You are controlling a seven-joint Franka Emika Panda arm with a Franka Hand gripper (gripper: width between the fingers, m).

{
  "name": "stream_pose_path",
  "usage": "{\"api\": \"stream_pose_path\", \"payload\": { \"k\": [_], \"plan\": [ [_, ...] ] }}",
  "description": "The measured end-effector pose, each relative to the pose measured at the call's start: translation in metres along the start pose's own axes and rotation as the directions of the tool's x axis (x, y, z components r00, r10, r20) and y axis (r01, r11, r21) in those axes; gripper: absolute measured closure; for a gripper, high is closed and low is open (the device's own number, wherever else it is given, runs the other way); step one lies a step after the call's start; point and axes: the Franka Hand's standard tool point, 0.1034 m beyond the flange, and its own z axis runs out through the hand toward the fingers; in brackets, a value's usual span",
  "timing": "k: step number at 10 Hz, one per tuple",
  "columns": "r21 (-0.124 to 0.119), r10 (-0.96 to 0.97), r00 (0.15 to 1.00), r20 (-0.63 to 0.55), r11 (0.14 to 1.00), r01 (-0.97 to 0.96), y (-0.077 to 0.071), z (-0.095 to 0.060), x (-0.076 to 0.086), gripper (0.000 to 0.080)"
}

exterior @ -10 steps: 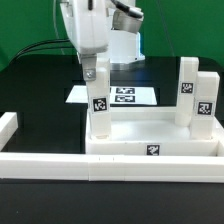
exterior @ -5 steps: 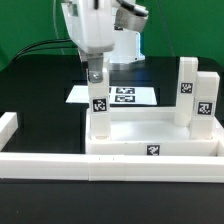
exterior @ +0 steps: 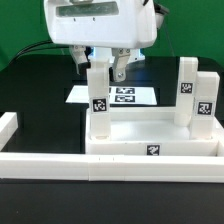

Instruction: Assemble desk

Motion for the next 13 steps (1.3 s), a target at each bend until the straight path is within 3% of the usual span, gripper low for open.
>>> {"api": "stream_pose_path", "payload": {
  "k": [4,9,10,11,12,13],
  "plan": [
    [-0.023,-0.345,0.939,-0.013,0.938,0.345,-0.0032,0.0033,-0.0028,0.0151],
    [-0.038,-0.703,0.712,0.002,0.711,0.702,0.0022,0.0063,0.0010,0.0151],
    [-0.051,-0.747,0.665,0.008,0.664,0.746,0.0023,0.0058,0.0019,0.0151],
    [-0.055,-0.769,0.639,0.011,0.637,0.768,0.0032,0.0058,0.0026,0.0238],
    [-0.055,-0.761,0.649,0.010,0.648,0.760,0.0032,0.0059,0.0024,0.0373],
    [-0.055,-0.761,0.649,0.010,0.648,0.760,0.0033,0.0059,0.0025,0.0373]
  ]
}}
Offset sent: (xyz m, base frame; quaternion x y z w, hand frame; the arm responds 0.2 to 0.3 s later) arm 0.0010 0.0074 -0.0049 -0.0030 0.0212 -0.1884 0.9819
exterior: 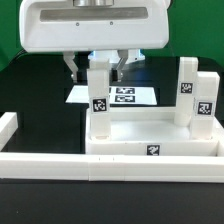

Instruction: Assemble desk

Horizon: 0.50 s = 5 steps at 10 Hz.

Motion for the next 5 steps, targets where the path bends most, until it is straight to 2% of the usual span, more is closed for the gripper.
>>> {"api": "stream_pose_path", "payload": {
  "k": [1,4,5],
  "plan": [
    [0.000,0.005,1.000,0.000,1.000,-0.005,-0.0002,0.0001,0.0000,0.0512],
    [0.002,0.060,0.998,0.000,0.998,-0.060,-0.0005,0.0002,0.0000,0.0511],
    [0.003,0.171,0.985,0.000,0.985,-0.171,-0.0007,0.0002,0.0000,0.0511]
  ]
}}
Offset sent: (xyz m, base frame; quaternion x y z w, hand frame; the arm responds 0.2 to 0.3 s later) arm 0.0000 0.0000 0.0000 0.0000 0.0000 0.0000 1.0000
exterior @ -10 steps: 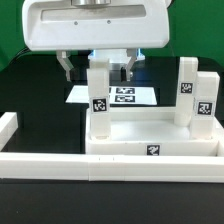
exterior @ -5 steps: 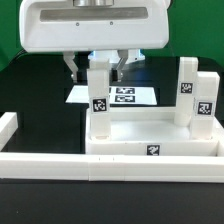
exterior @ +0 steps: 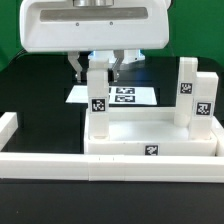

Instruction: Assemble desk

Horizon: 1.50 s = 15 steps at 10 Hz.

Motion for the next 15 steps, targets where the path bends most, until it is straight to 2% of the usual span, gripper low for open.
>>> {"api": "stream_pose_path", "payload": {
  "k": [2,4,5,6,8,9,10,11,12,13,14,15],
  "plan": [
    [0.009,0.255,0.967,0.000,0.967,-0.255,-0.0012,0.0010,-0.0011,0.0511],
    [0.015,0.474,0.880,-0.010,0.880,-0.474,0.0003,0.0014,-0.0020,0.0511],
    [0.032,0.624,0.781,0.001,0.781,-0.624,0.0029,0.0018,-0.0026,0.0511],
    [0.030,0.737,0.676,0.005,0.675,-0.737,0.0018,0.0020,-0.0028,0.0511],
    [0.029,0.852,0.523,0.012,0.522,-0.852,-0.0025,0.0020,-0.0028,0.0511],
    [0.026,0.910,0.414,0.017,0.413,-0.910,-0.0030,0.0022,-0.0026,0.0511],
    [0.026,0.923,0.385,0.017,0.384,-0.923,-0.0036,0.0023,-0.0020,0.0511],
    [0.027,0.930,0.368,0.018,0.367,-0.930,-0.0034,0.0023,-0.0018,0.0511],
    [0.028,0.910,0.414,0.017,0.414,-0.910,-0.0036,0.0024,-0.0019,0.0511],
    [0.026,0.891,0.453,0.019,0.453,-0.891,-0.0034,0.0018,-0.0016,0.0318],
    [0.030,0.859,0.512,0.014,0.511,-0.859,-0.0030,0.0019,-0.0010,0.0205],
    [0.036,0.754,0.657,-0.004,0.656,-0.754,-0.0049,0.0026,0.0010,0.0165]
  ]
}}
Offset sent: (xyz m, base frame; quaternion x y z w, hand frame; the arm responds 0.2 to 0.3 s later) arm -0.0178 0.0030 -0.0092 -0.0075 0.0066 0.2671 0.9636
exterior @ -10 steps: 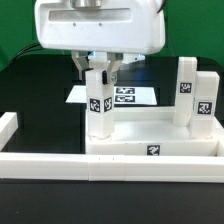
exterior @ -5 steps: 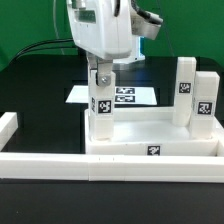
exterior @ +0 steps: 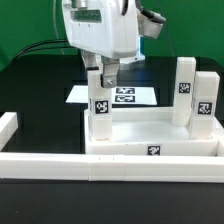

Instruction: Assemble desk

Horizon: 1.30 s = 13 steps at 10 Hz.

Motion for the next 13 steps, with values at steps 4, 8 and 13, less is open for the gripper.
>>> {"api": "stream_pose_path", "payload": {
  "k": [4,8,13],
  "plan": [
    [-0.005,-0.399,0.917,0.003,0.917,0.399,-0.0016,0.0038,-0.0042,0.0151],
    [-0.008,-0.681,0.733,0.007,0.732,0.681,-0.0003,0.0055,-0.0038,0.0151],
    [-0.015,-0.881,0.474,0.013,0.473,0.881,0.0018,0.0055,-0.0015,0.0151]
  ]
}}
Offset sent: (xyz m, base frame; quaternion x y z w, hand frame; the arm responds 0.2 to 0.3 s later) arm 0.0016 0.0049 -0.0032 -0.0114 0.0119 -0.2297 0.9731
